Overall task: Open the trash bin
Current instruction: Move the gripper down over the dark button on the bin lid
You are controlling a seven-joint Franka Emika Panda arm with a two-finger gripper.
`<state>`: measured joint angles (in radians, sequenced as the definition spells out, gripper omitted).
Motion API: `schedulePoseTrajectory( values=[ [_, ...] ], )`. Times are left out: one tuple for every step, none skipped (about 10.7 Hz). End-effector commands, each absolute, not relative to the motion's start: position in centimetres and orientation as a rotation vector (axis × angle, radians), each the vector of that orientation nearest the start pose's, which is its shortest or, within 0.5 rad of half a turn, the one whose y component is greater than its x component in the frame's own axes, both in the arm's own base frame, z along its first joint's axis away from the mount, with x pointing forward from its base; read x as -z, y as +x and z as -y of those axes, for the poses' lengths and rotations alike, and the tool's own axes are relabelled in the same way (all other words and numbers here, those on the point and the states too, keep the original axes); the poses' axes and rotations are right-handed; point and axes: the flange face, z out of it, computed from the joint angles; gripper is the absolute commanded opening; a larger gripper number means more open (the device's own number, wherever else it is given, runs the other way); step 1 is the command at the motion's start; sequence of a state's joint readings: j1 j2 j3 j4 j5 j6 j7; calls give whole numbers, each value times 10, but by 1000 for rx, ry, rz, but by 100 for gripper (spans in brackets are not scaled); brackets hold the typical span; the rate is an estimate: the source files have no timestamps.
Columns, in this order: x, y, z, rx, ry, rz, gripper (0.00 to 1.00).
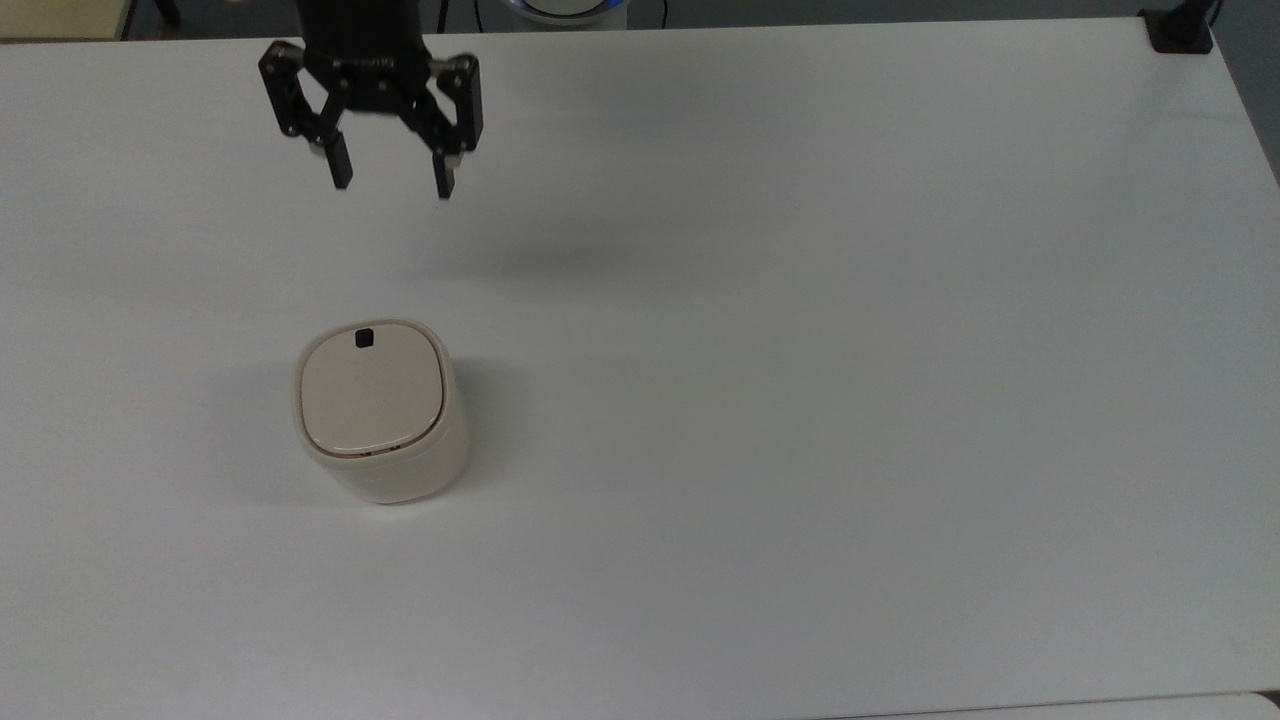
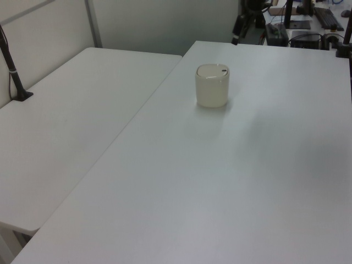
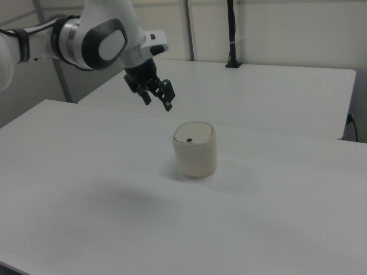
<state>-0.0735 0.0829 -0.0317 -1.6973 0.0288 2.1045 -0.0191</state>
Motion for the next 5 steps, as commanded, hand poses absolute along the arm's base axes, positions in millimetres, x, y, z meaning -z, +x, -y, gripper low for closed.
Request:
schedulePoseTrajectory(
  values=[
    [-548,636,63,655,-3079,-307,32],
    [-537,645,64,701,-3085,-294,21],
    [-529,652,65,740,-3094,-280,15],
    [-522,656,67,765,-3105,-264,13],
    [-514,659,67,778,-3128,-237,13]
  ],
)
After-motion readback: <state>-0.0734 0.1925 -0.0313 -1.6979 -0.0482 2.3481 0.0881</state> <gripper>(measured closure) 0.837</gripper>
